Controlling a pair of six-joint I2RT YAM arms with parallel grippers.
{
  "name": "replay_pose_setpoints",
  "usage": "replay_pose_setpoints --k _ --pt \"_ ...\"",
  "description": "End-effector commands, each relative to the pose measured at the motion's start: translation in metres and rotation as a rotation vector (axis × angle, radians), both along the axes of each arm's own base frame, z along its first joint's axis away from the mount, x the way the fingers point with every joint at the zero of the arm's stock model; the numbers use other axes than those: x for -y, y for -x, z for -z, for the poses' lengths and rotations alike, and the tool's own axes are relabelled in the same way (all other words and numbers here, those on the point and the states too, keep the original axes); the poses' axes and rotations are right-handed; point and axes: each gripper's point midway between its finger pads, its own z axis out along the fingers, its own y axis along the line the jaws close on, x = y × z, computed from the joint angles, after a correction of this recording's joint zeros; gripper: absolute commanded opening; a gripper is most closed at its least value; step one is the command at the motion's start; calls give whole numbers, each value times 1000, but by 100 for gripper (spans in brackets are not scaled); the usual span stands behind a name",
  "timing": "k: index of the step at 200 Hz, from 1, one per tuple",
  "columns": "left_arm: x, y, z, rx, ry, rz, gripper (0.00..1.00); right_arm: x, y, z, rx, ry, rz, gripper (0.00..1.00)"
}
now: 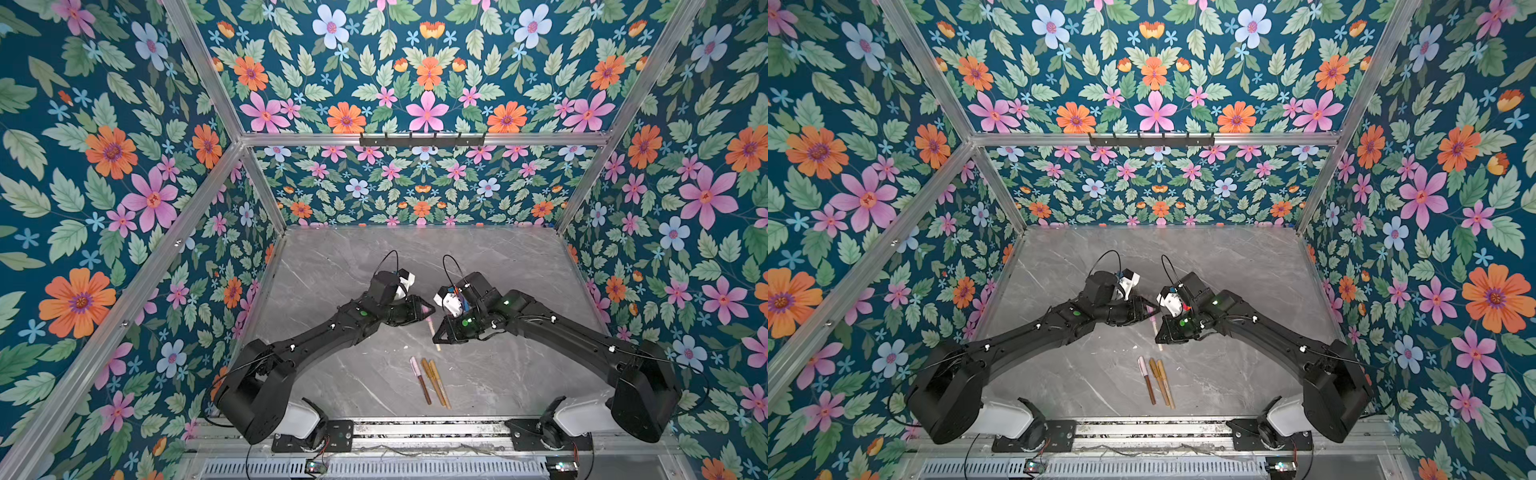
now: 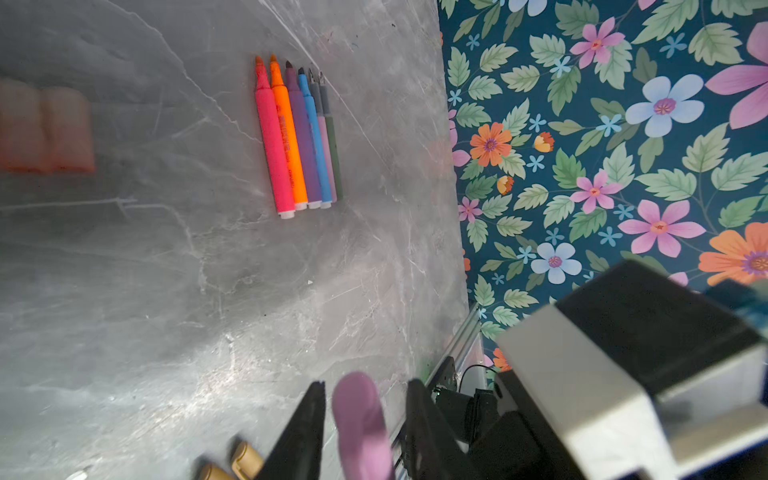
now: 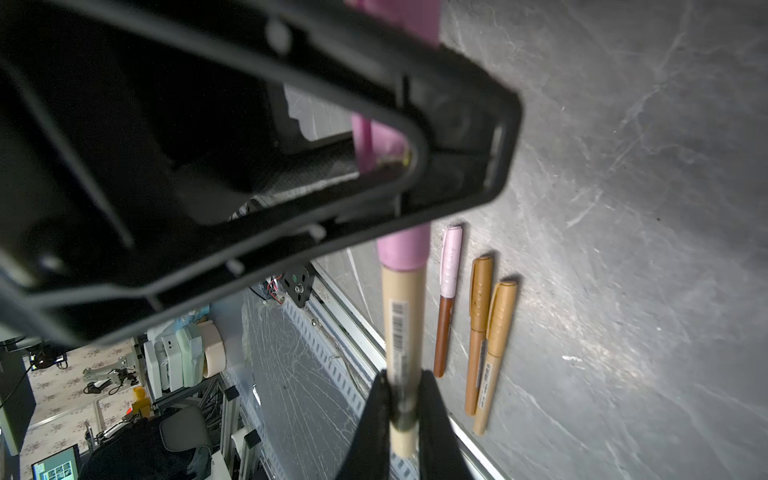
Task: Open the pen caps
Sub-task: 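Grasp the pink cap with the left gripper and pull it off the pen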
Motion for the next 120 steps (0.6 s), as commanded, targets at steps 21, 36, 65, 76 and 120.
replay_pose_setpoints --k 21,36,65,76,120 --pt "6 0 -11 26 45 15 12 -3 -3 -5 26 -17 -11 7" --pt "7 -1 -14 31 51 17 3 -2 -3 -6 30 -16 -9 7" --pt "8 0 -16 29 56 16 0 -1 -9 -6 50 -2 23 24" --pt "8 1 -17 29 60 16 0 -1 -13 -5 51 1 37 25" --pt "6 1 -23 35 73 6 0 -9 -23 -4 43 -15 68 11"
